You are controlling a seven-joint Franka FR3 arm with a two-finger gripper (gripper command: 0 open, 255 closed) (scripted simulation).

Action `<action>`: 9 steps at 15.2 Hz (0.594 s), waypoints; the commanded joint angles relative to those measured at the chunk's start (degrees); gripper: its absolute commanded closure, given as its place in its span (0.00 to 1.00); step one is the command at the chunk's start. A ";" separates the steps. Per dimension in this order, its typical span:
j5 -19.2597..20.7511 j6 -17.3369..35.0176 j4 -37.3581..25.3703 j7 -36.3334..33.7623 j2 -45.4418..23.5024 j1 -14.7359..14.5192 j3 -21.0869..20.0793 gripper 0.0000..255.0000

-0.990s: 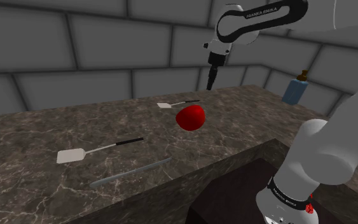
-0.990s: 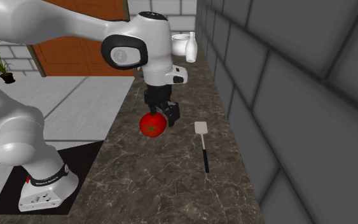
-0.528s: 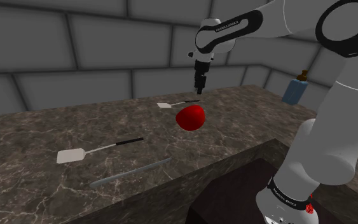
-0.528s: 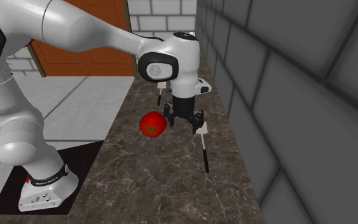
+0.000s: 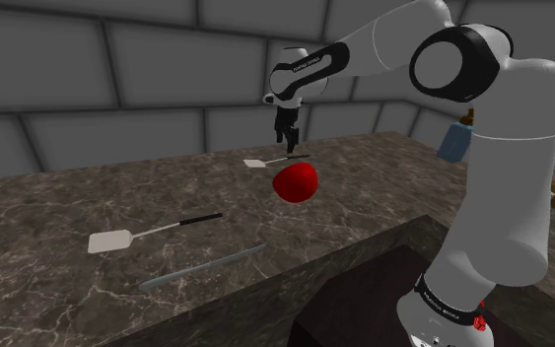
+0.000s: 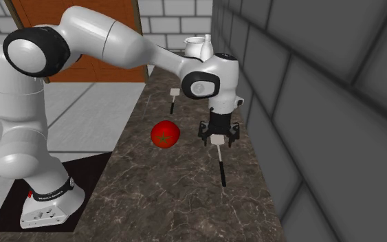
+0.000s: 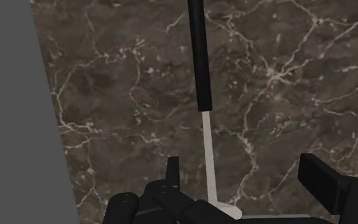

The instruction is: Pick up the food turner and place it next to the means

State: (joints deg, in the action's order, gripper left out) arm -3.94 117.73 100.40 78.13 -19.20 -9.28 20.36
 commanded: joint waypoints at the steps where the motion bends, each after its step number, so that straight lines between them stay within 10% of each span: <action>1: -0.16 -0.03 -3.30 3.48 -3.29 0.59 -0.78 0.00; 9: -1.04 4.87 -0.65 4.04 -5.64 1.04 -1.19 0.00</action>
State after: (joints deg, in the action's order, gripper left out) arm -4.85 122.08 99.62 82.09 -24.48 -8.32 19.23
